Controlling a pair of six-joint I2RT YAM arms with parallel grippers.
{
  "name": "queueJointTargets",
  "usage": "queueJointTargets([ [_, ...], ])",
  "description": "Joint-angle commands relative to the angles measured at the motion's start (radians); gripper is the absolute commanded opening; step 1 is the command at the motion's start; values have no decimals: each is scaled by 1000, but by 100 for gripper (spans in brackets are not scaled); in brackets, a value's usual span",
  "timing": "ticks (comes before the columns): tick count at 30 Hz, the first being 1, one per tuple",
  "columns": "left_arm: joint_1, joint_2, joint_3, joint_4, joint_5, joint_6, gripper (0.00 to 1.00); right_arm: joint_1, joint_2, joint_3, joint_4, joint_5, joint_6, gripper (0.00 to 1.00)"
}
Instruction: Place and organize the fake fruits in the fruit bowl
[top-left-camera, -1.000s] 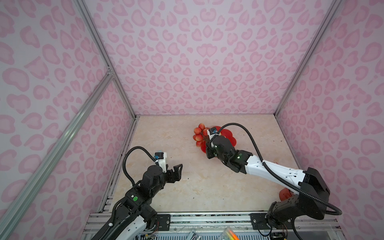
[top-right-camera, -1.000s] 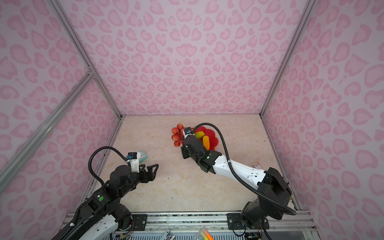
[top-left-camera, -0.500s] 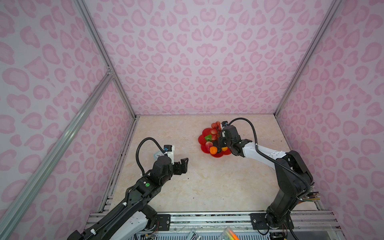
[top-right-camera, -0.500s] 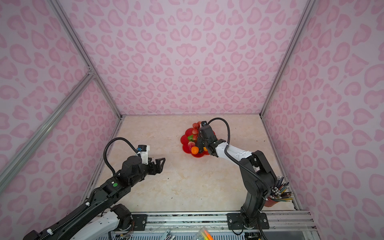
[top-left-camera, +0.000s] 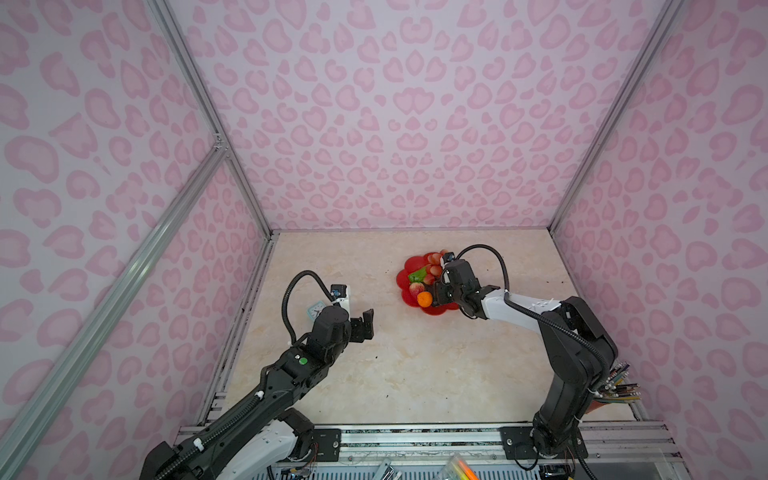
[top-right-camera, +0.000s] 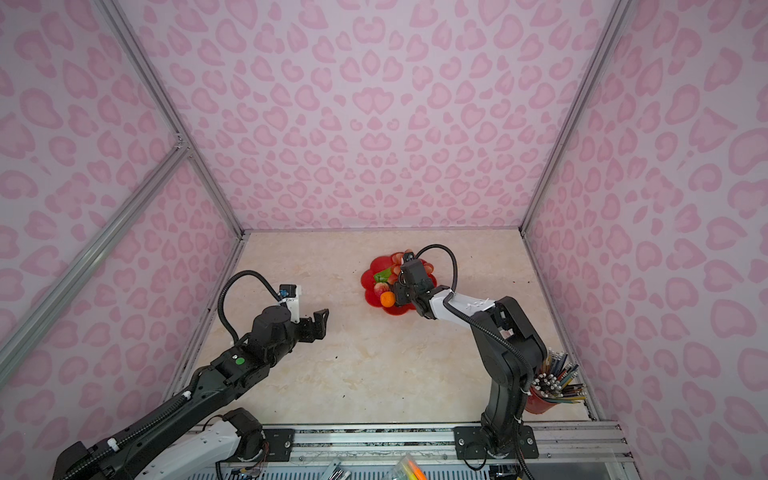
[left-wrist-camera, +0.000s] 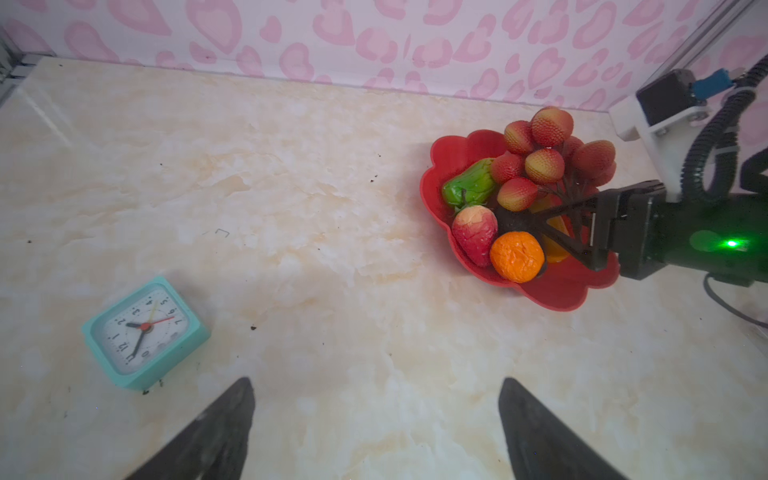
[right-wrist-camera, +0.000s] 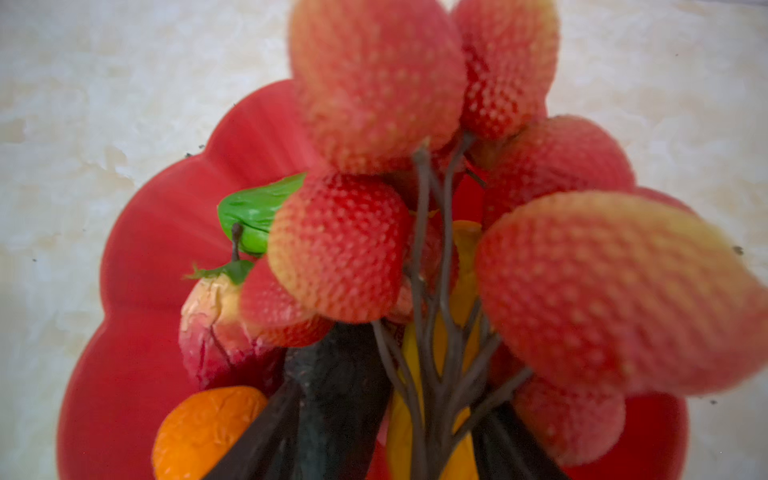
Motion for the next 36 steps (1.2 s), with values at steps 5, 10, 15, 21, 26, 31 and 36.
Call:
queueJointTargets([
  [5,3,-14,-19,131,-304,119,96,-8,-125,-30,-3,31,6,98],
  [10,40,37,-97,374,-427,227,97,-27,-318,-149,9,64,-11,98],
  [15,233,115,-195,592,-345,249,98,-118,-553,-326,52,144,-23,99],
  [21,425,205,-259,799,-198,272,98,-302,-686,-552,228,280,-109,99],
  [26,495,377,-280,941,-126,260,97,-416,-612,-656,434,285,-146,99],
  [31,517,486,-212,964,-52,334,96,-474,-462,-716,702,253,-188,99],
  [36,585,562,-202,1016,44,291,95,-489,-304,-782,972,129,-220,99],
])
